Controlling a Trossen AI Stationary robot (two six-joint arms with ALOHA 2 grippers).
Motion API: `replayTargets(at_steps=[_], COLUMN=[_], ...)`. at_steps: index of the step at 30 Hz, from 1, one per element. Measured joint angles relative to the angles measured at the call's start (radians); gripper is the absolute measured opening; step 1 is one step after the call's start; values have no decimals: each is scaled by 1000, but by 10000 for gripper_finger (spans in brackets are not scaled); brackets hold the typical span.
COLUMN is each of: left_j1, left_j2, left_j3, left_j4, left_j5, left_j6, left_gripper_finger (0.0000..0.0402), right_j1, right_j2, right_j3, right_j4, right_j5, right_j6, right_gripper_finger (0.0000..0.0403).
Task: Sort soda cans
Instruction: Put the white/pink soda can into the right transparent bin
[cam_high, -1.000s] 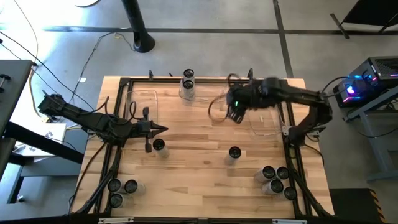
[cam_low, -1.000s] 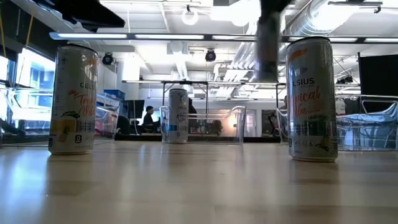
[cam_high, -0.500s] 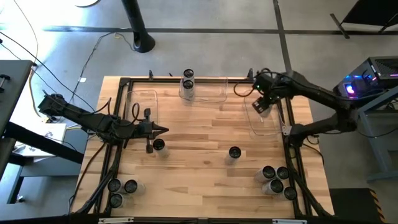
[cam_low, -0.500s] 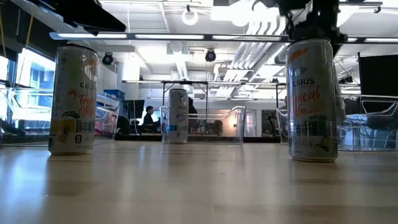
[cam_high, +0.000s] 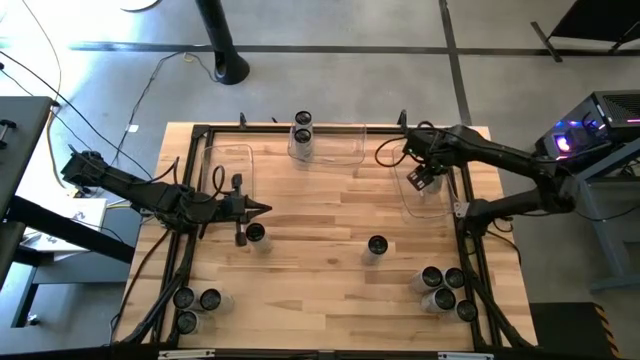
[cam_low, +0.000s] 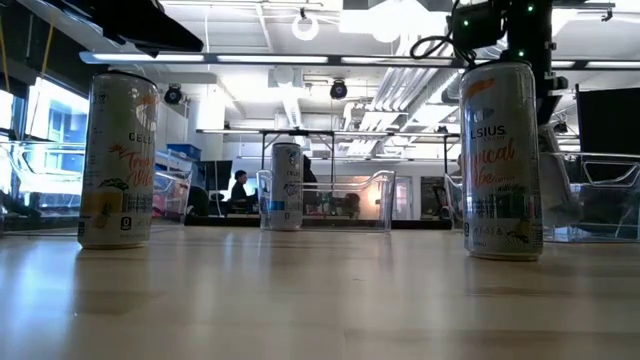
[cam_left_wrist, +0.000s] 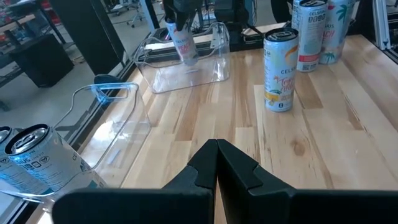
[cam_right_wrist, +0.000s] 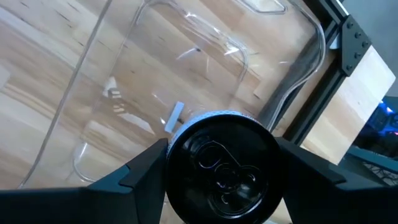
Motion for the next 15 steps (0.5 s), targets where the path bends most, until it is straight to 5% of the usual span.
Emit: replayTargets(at_steps=[15], left_j1=[0], left_j2=[0], left_j3=[-1], left_j4=[-20], left_j5=[0], left_j6=[-8], left_gripper_finger=[0], right_j1=[-93], right_j2=[-9], right_j3=[0], right_j4=[29], right_j5=[-2], right_j6=[34], right_gripper_finger=[235])
